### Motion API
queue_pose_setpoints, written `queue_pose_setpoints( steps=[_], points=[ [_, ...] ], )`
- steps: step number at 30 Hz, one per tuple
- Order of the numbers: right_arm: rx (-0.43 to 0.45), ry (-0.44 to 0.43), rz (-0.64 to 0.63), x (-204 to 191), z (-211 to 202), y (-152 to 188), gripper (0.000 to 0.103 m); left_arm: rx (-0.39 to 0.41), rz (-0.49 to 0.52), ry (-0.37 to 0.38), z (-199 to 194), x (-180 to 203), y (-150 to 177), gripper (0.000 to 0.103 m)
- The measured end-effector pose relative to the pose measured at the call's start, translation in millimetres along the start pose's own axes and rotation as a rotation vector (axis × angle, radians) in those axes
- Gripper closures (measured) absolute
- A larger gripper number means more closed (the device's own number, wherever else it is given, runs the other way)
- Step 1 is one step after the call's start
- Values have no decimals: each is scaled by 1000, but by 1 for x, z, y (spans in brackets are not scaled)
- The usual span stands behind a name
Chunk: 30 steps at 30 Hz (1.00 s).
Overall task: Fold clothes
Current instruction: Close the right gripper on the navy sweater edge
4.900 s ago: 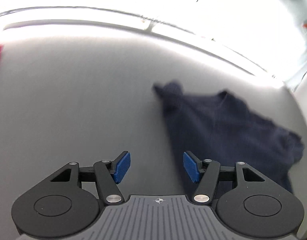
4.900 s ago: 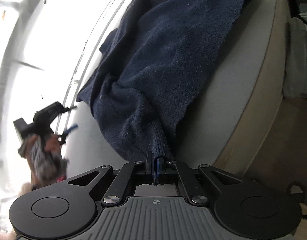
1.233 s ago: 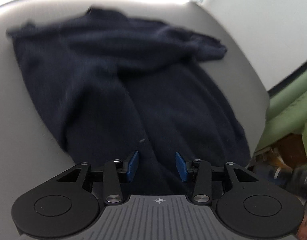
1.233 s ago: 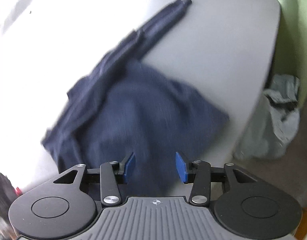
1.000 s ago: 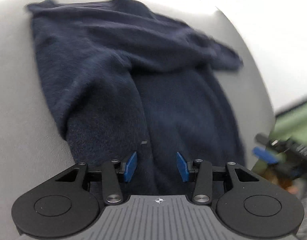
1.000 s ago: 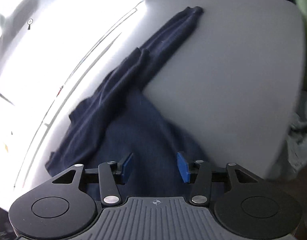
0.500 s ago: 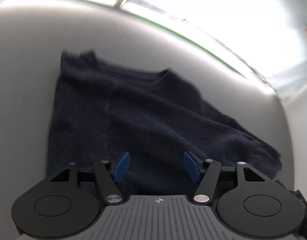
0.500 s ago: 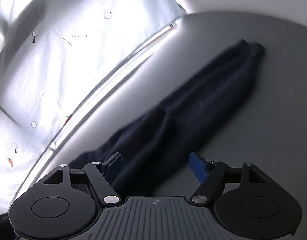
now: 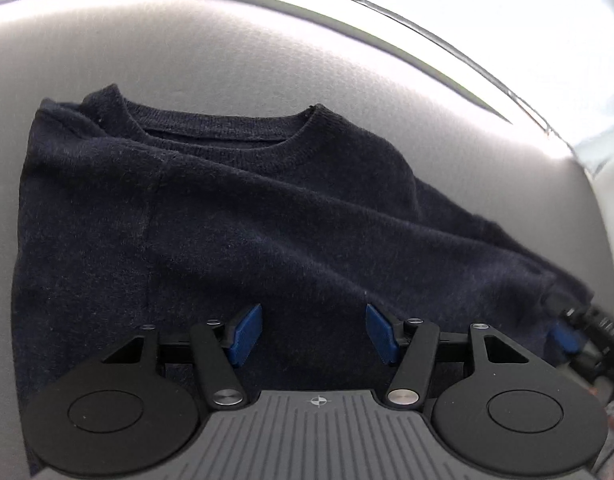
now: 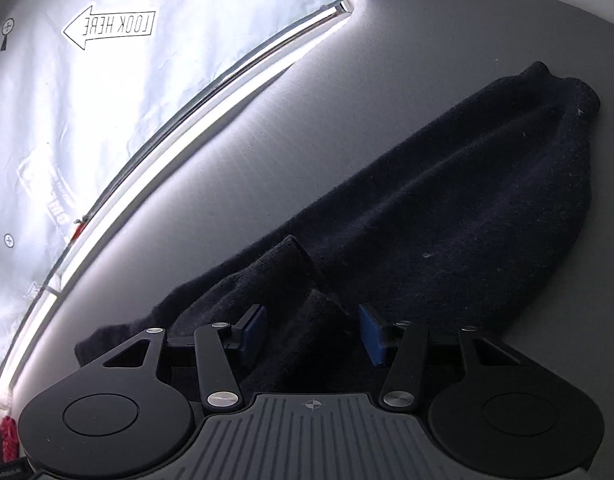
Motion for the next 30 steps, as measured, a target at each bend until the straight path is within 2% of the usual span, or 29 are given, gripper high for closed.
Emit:
queue_pose_setpoints(
  steps=[1, 2, 4, 9, 14, 17, 20, 23, 25, 30],
  points=[
    [-10, -21, 19, -1, 4, 2, 60, -1, 9, -2, 0, 1, 0, 41],
    [-27, -25, 27, -2, 8, 3, 79, 1, 13, -4, 0, 2, 1, 41],
    [-34, -30, 40, -4, 16, 3, 92, 0, 16, -7, 3, 4, -1, 40],
    [32, -104, 122, -8, 6, -18, 94, -18, 16, -15, 6, 8, -4, 40],
    [97, -185, 54, -37, -19, -37, 94, -21, 58, 37, 2, 23, -1, 40],
    [128, -183, 43, -39, -24, -36, 94, -35, 125, 32, 9, 33, 10, 38],
    [110, -97, -15, -28, -6, -23, 94, -19, 153, 11, 14, 36, 14, 37],
    [114, -112, 5, -21, -7, -9, 94, -21, 112, 20, 15, 32, 12, 37],
    [127, -132, 6, -26, -14, -12, 94, -24, 89, 36, 13, 28, 11, 37],
    [149, -211, 28, -68, -40, -26, 94, -4, 22, -16, -4, -2, 3, 37]
  ],
)
Point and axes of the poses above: each gripper's, at about its wrist camera, not at the fingertips, and z roughly the way its jaws point, x to its right, y to its underside, the point moved 7 cm from there along z, roughly the way its jaws point, and after that the axes turned 6 degrees about x, right-handed, at the moved point
